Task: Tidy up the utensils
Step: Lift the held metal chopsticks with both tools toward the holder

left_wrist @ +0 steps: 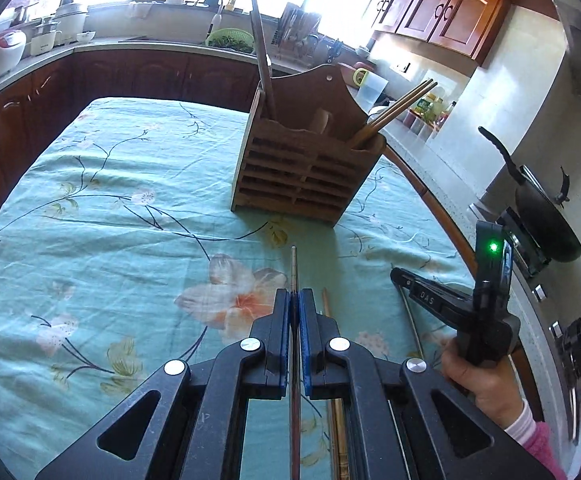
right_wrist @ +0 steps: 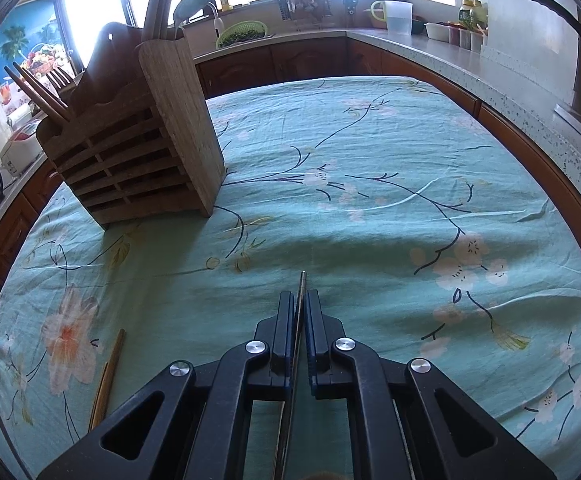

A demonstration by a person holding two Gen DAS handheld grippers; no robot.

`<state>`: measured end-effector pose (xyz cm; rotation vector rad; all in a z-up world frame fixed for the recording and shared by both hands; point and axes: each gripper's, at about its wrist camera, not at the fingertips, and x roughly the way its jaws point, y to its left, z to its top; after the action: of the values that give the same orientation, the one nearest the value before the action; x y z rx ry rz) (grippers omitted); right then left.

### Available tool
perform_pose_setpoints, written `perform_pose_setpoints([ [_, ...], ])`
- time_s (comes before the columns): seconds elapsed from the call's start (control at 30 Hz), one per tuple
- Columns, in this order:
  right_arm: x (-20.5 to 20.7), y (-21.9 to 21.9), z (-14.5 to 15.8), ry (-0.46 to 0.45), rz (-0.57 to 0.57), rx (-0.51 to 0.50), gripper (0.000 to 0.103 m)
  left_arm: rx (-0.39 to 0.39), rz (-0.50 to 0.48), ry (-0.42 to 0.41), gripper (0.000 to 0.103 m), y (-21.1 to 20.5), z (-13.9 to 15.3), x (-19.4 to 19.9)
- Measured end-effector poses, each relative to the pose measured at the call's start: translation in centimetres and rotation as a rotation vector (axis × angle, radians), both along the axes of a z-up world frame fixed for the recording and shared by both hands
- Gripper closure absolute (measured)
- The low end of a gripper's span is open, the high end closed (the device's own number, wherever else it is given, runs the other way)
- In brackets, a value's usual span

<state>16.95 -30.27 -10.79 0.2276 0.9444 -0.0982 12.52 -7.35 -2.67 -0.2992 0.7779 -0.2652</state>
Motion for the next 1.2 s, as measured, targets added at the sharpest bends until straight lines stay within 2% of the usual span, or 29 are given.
perform_pose_setpoints([
  [0.2,-4.6,0.4,2.6,-0.082,-0.008,0.119,0.099,-0.033,0.008,-0.064,0.1,1.1,2.1,-3.1],
  [0.47,-11.0,2.7,10.8,-0.298,0.051,0.2,0.099,-0.055,-0.011,-0.16,0.1,2.2,4.5,-8.3],
  [0.83,-16.9,5.4,22.6,-0.574,0.124,0.154,0.099,-0.103,-0.027,-0.313,0.1,4.3,8.9,-14.4],
  [1.0,-17.7,5.3,25.2,-0.64,0.123,0.138,0.099,-0.119,-0.017,-0.372,0.1,5.7,10.3,-16.0],
  [1.2,-17.4,4.8,25.7,-0.657,0.113,0.151,0.099,-0.114,-0.002,-0.405,0.1,6.6,10.8,-16.0],
])
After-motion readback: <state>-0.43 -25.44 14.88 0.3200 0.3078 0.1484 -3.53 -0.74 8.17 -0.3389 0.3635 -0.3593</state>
